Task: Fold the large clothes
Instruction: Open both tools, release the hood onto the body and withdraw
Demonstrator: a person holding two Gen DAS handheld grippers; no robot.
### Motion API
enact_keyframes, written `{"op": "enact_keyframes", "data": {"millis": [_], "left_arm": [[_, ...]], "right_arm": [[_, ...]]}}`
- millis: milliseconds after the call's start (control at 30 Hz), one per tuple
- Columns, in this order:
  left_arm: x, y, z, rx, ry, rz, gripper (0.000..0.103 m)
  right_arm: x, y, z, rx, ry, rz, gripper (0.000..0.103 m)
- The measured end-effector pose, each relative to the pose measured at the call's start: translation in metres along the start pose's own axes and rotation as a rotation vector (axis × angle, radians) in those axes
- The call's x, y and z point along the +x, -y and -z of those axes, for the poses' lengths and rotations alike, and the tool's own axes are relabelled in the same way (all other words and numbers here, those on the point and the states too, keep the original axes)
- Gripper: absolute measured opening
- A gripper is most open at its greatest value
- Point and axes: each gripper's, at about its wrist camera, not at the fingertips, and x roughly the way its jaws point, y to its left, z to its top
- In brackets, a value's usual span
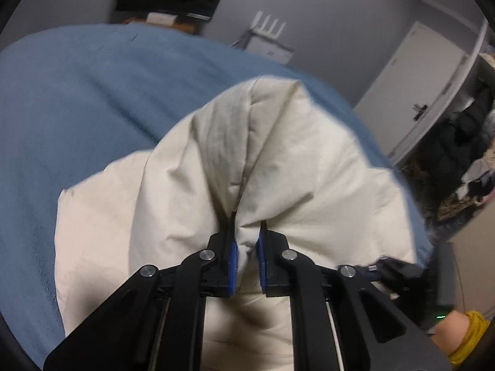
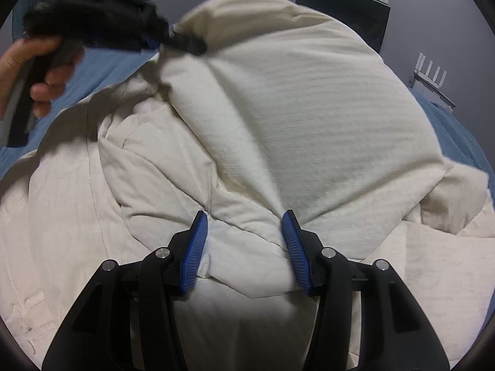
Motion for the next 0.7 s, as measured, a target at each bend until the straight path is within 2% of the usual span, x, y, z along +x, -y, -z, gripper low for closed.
{"op": "enact_keyframes", "data": {"millis": [67, 267, 400, 500, 567, 700], "left_arm": [[0.014, -0.011, 0.005, -0.002, -0.033, -0.033, 0.014], [0.041, -0.035, 0.011, -0.066, -0.092, -0.027, 0.016], [0.043, -0.020, 0.011, -0.021, -0.081, -0.068, 0.018], [0.020, -0.005, 0.015, 0.008, 0.001, -0.090, 0.036], [0.000, 0.003, 0.022, 0.011, 0.033, -0.075, 0.053], [-0.020, 0.019, 0.046, 0.085, 0.004, -0.068, 0.053]], "right_arm": [[0.003, 0.000, 0.003, 0.001, -0.005, -0.003, 0.047], [0.003, 0.002, 0.002, 0.012, -0.013, -0.018, 0.047], [0.000, 0.000, 0.001, 0.003, -0.011, 0.003, 0.047], [-0.009, -0.004, 0.001, -0.023, 0.003, 0.047, 0.047], [-0.017, -0.011, -0.002, -0.020, 0.003, 0.056, 0.047], [-0.028, -0.015, -0.001, 0.009, 0.013, 0.039, 0.047]]}}
